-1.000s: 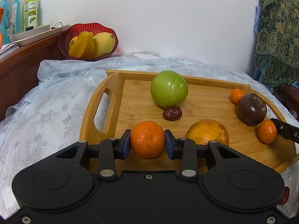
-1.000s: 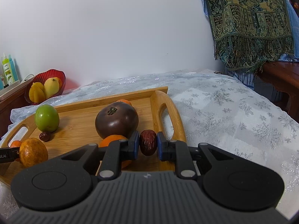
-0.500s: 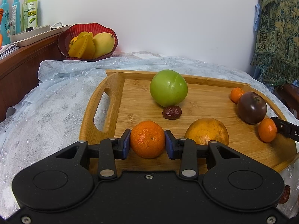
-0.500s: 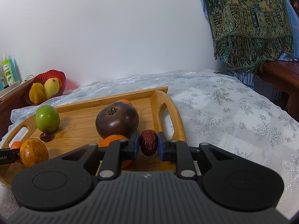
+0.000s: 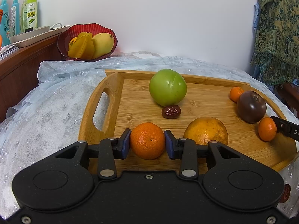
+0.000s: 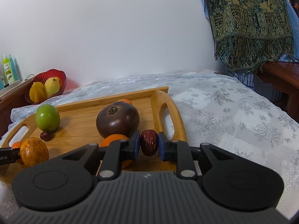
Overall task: Organize fruits
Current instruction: 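Carry the mandarin and red date over the bamboo tray with both tools, then open the left tool on the mandarin while the right tool releases the red date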
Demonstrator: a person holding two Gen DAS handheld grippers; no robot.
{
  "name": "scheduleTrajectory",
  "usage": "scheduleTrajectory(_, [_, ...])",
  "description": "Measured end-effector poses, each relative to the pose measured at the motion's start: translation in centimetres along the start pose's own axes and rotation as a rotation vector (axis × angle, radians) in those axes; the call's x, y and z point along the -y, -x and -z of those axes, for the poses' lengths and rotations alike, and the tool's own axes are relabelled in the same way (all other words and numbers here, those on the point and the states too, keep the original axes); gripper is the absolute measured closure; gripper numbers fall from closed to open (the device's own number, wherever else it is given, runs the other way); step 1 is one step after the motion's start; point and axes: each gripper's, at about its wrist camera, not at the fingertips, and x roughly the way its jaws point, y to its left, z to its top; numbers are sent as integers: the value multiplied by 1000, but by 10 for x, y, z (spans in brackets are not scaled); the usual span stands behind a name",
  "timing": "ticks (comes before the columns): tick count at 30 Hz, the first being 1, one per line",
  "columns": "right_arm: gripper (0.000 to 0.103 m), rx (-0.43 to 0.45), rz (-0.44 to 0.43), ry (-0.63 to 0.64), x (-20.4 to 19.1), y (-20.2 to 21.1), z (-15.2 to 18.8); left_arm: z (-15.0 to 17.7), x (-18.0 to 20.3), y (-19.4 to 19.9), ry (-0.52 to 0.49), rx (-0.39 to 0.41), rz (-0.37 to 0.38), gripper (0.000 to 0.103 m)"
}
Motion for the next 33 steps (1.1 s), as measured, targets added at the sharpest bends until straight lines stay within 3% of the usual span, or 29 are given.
scheduleTrajectory(5, [69,2,1,-1,0,0,0,0,0,0,-2,0,0,67])
scheduleTrajectory(11, [55,12,1,-4,1,2,0,1,0,1,-5,1,1,63])
scheduleTrajectory(18, [51,21,-4,-7,1,4,0,1,0,2,-1,-1,5,58])
scheduleTrajectory(28, [39,52,-20,-1,1,14,2,2,-4,10,27,11,0,40])
scheduleTrajectory(33, [24,75,-49,3,0,21,4,2,-2,18,13,43,-6,26])
